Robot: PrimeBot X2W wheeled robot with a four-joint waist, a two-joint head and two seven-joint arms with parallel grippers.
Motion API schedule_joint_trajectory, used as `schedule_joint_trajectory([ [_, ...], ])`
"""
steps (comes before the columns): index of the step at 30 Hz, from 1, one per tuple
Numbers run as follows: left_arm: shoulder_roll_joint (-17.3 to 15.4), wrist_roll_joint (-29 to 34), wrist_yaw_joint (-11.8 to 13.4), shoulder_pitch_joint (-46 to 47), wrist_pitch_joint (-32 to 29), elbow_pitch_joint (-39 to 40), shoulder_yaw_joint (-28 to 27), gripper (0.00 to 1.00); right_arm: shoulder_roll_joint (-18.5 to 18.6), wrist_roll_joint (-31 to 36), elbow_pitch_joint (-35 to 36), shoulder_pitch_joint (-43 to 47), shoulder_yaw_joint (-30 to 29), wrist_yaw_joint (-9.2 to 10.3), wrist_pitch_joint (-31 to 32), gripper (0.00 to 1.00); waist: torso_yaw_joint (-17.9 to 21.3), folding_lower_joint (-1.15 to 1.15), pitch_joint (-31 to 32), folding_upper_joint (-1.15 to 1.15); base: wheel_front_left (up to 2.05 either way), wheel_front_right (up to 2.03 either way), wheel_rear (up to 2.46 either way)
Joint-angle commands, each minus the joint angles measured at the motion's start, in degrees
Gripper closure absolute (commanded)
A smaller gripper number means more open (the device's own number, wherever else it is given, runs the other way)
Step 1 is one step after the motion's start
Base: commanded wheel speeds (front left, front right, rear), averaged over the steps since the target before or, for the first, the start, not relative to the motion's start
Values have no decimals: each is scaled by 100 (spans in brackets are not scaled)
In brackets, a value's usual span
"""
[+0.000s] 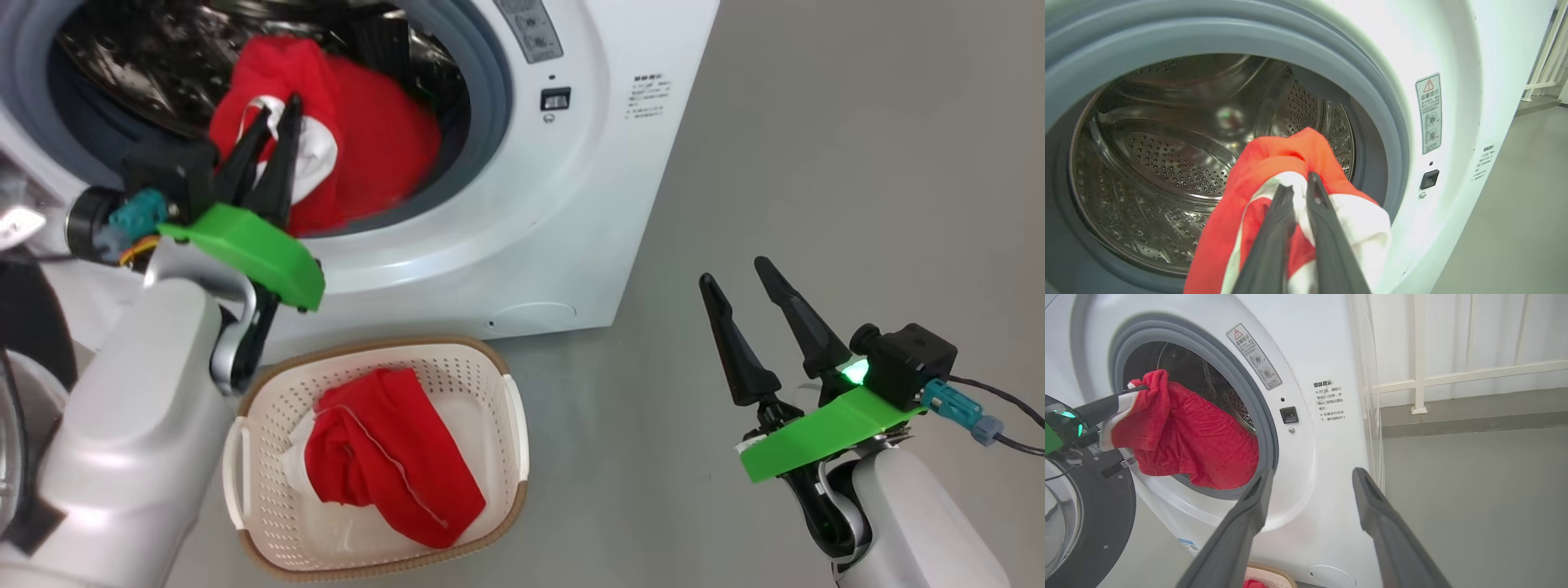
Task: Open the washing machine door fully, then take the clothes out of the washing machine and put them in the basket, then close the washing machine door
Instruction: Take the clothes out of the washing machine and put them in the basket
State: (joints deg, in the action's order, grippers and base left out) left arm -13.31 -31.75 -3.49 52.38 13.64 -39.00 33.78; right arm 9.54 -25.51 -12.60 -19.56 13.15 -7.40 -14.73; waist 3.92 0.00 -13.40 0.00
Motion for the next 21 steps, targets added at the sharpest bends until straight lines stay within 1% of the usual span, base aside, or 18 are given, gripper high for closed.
schedule_joint_trajectory([
  [1,-334,48,142,-104,-42,458,-131,100,11,-69,122,89,130,-9,-27,0,-87,0,128,0,0,0,0],
  [13,-1074,117,1035,-1496,-715,3410,-159,100,62,-112,79,223,216,-9,-27,0,-206,0,375,0,0,0,0],
  [14,-1121,123,1100,-1597,-774,3597,-154,100,67,-116,77,228,224,-9,-27,0,-211,0,385,0,0,0,0],
  [15,-1121,123,1100,-1597,-774,3597,-154,100,67,-116,77,228,224,-9,-27,0,-211,0,385,0,0,0,0],
  [18,-1246,146,1273,-1890,-896,4050,-138,100,80,-127,79,233,243,-9,-27,0,-217,0,387,0,0,0,0],
  [21,-1320,193,1435,-2152,-948,4325,-105,100,90,-141,92,215,255,-9,-27,0,-205,0,352,0,0,0,0],
])
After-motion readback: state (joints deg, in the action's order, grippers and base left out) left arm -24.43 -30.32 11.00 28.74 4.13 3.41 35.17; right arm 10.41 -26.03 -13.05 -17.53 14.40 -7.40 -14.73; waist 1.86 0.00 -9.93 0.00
